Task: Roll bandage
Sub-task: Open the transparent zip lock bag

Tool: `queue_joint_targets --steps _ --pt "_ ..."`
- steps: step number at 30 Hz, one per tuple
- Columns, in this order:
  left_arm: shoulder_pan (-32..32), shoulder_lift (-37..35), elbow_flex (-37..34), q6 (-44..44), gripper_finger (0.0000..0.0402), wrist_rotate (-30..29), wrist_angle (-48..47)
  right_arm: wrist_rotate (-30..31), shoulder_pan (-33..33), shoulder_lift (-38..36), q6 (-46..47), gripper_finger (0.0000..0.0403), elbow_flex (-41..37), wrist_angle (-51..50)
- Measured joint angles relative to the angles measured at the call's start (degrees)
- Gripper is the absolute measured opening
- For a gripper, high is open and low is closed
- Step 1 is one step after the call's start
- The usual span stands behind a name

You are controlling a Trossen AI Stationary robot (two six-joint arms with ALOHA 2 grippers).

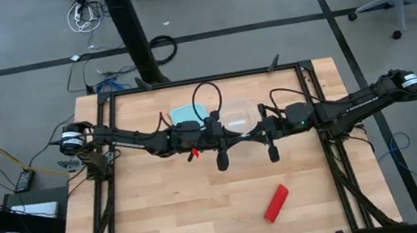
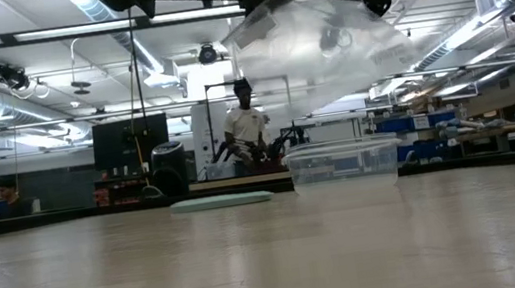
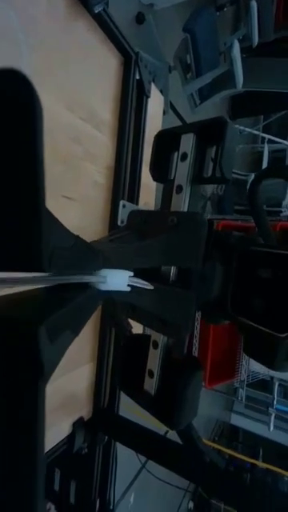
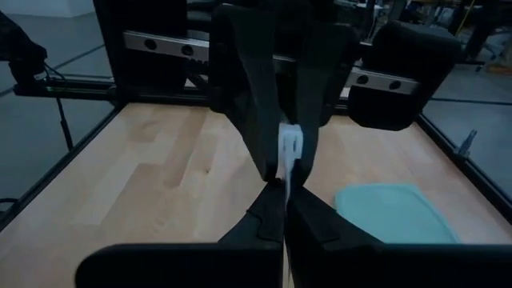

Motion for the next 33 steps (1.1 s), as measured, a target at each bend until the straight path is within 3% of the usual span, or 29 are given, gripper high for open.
queue_joint_targets --steps 7,11,20,27,33 --pt "0.0 0.0 0.0 0.4 0.0094 -0.4 0.6 0.0 -0.1 0.1 -0.1 0.0 0.0 -0.5" --pt "0.0 0.0 0.0 1.8 0.0108 -0.9 0.5 0.0 -0.1 0.1 -0.1 0.0 0.0 -0.5" --pt "0.0 0.0 0.0 3.0 0.0077 -2.1 0.6 0.1 -0.2 0.1 -0.1 0.0 0.0 -0.4" --pt "0.0 0.0 0.0 3.1 0.0013 -2.4 0.3 0.1 -0.3 0.1 -0.1 0.0 0.0 -0.4" --pt "0.0 0.0 0.0 3.0 0.0007 -3.0 -0.1 0.2 -0.3 0.1 -0.1 0.0002 0.0 -0.4"
